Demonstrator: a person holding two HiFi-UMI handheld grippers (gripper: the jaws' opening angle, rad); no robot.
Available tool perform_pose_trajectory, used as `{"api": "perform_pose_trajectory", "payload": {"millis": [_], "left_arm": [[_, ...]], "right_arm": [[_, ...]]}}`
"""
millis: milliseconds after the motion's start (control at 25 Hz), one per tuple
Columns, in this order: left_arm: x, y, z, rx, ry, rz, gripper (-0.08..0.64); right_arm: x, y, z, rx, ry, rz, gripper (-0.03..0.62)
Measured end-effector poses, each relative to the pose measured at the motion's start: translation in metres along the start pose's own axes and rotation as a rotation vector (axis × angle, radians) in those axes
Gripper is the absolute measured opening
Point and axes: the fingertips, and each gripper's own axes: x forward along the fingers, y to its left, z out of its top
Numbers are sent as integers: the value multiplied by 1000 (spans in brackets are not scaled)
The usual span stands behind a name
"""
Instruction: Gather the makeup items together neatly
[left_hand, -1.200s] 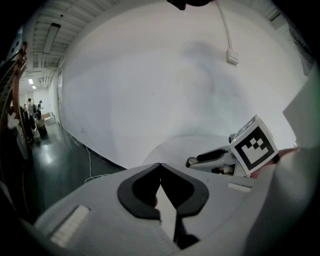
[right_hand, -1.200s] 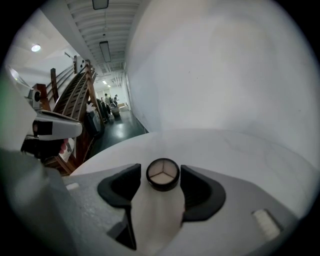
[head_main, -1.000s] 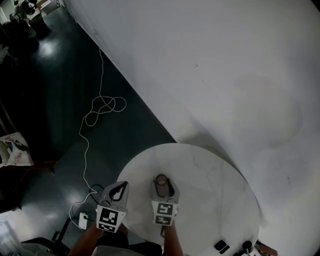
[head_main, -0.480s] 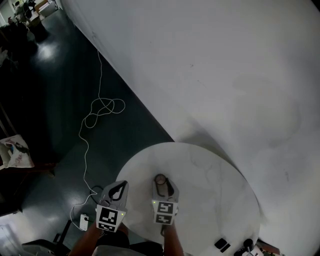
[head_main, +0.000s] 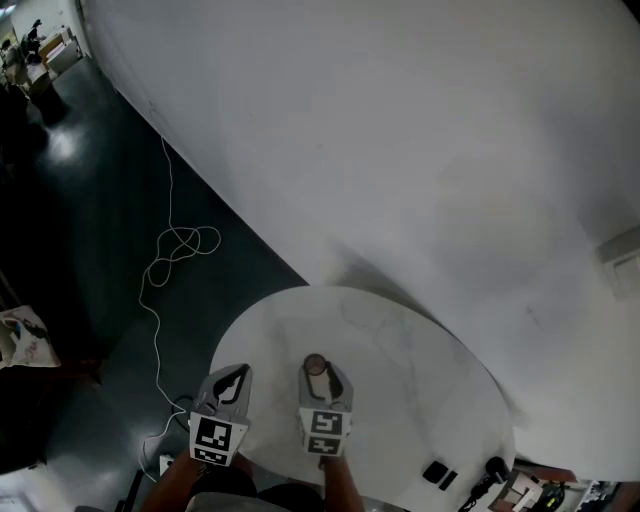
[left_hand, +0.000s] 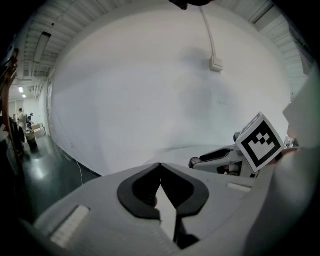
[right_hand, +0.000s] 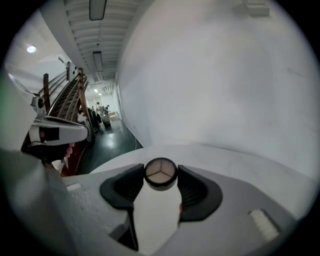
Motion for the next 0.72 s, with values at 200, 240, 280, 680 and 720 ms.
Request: {"api": "perform_pose_trajectory", "payload": {"millis": [200,240,280,680,720], "left_arm": [[0,-36,21,51,-53,-70,9],[0,-44,25,60,-63,-86,9],[0,-53,29,68,-70,-102,9],[5,-161,55,148,-105,-277,9],[5,-172,55,155,-107,-295,9]], "right_arm": [[-42,-30,7,36,-51,-80,212],[-52,-36,7,44,-60,-98,212],[-61,-43,7,51,-68,-114,212],[-153,-114,-17,134,-112,-282,212],[-162,-121,-22,144,-112,-298,212]]}}
